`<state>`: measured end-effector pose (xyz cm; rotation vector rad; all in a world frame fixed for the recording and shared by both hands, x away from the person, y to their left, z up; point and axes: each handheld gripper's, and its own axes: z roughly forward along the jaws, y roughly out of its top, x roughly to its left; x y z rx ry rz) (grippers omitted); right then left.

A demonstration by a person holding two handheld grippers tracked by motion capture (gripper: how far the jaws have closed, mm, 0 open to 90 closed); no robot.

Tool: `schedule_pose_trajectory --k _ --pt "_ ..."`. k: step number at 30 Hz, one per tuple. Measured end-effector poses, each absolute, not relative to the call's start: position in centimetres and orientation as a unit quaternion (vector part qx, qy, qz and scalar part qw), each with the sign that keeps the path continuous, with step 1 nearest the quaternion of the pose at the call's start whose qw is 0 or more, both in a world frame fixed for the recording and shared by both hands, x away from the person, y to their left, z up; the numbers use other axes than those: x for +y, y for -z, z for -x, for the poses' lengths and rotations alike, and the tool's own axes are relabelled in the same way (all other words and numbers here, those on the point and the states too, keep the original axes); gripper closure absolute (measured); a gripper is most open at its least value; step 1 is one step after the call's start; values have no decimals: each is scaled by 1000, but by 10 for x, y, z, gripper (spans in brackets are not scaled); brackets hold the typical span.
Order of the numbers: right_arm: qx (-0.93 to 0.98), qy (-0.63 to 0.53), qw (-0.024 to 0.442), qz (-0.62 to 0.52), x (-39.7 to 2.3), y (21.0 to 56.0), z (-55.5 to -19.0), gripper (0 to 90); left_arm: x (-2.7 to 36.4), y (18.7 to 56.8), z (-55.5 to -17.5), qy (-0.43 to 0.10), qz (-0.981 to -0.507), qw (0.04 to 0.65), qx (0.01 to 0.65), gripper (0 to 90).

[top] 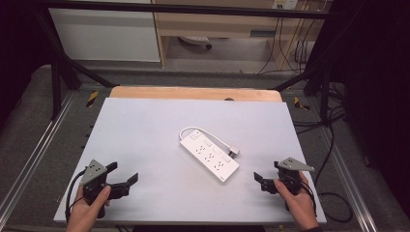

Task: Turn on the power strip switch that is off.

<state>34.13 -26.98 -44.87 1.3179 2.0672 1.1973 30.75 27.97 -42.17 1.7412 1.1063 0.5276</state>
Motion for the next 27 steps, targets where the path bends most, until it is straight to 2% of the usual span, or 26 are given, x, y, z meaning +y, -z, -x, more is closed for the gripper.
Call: schedule_pose_trajectory --k 18,27 --pt "726 -453 193 -481 -273 438 -342 44 279 422 -309 -214 -719 484 450 75" --pt "710 -476 202 -478 -277 429 -340 41 279 423 -310 -211 -718 485 452 74"
